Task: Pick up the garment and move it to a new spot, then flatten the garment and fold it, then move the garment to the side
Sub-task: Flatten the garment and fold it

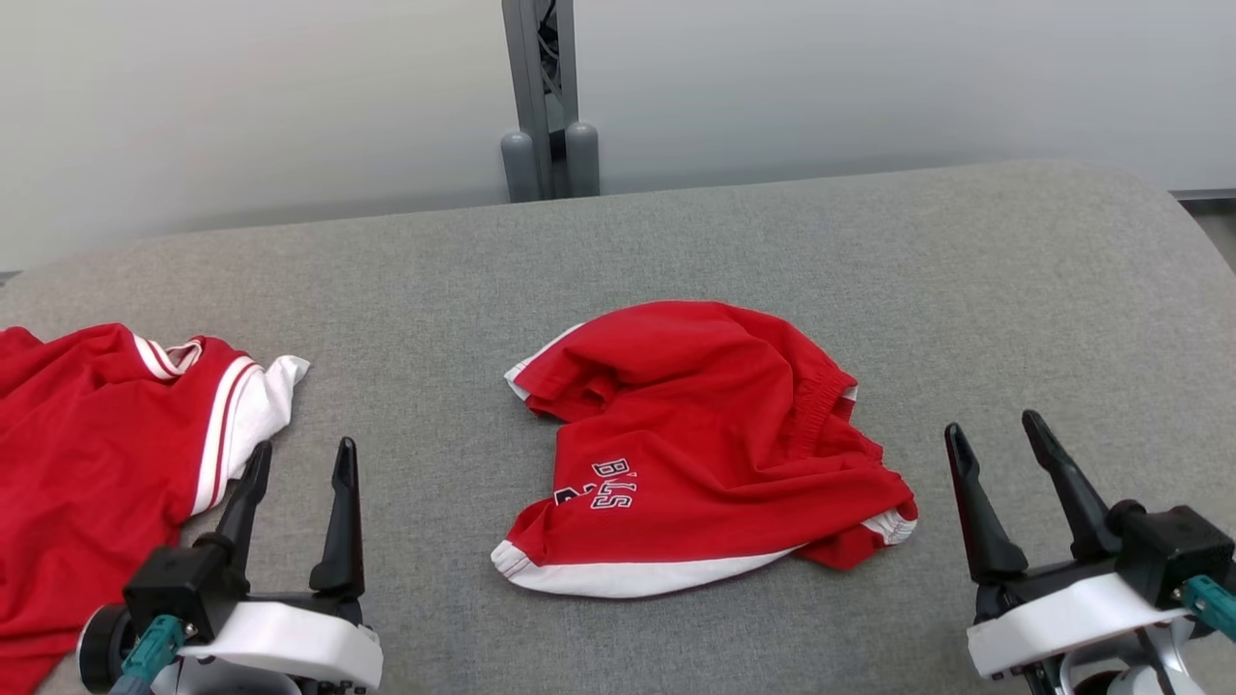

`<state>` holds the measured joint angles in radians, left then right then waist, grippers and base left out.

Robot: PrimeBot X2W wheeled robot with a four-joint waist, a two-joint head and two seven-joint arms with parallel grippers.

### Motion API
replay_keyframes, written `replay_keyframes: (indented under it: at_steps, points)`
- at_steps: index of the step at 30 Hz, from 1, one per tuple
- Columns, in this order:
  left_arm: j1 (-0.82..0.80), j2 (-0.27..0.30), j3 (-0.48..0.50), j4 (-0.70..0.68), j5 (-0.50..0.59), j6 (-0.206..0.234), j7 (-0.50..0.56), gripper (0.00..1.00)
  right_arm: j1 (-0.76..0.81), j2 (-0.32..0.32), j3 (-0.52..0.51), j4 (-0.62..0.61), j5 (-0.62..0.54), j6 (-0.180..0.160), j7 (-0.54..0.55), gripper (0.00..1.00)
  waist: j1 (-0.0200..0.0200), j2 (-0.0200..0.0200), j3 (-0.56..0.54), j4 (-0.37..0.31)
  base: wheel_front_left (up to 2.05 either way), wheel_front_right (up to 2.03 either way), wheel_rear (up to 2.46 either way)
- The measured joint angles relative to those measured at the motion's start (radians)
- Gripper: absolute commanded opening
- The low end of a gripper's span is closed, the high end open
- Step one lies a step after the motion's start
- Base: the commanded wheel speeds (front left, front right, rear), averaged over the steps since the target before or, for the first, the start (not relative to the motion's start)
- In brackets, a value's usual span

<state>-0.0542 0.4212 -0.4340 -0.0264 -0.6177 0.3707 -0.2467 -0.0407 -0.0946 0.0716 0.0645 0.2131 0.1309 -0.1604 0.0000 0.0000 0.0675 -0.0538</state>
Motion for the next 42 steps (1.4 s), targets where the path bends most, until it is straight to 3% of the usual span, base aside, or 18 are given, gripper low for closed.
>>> replay_keyframes:
  at_steps: [22, 33, 42]
  points:
    - [0.042, 0.012, -0.028, -0.013, -0.008, 0.008, 0.034, 1.00, 0.046, 0.024, 0.019, -0.019, -0.005, 0.000, 0.035, 1.00, 0.0000, 0.0000, -0.032, 0.006, 0.00, 0.00, 0.00]
    - [-0.016, 0.021, -0.171, -0.019, -0.115, -0.144, 0.318, 1.00, 0.059, 0.023, 0.016, -0.041, -0.008, 0.000, 0.059, 1.00, 0.0000, 0.0000, 0.016, -0.002, 0.00, 0.00, 0.00]
    - [-0.062, 0.012, -0.203, 0.052, -0.153, -0.213, 0.372, 1.00, 0.063, 0.029, 0.025, -0.052, -0.003, 0.000, 0.062, 1.00, 0.0000, 0.0000, 0.075, -0.052, 0.00, 0.00, 0.00]
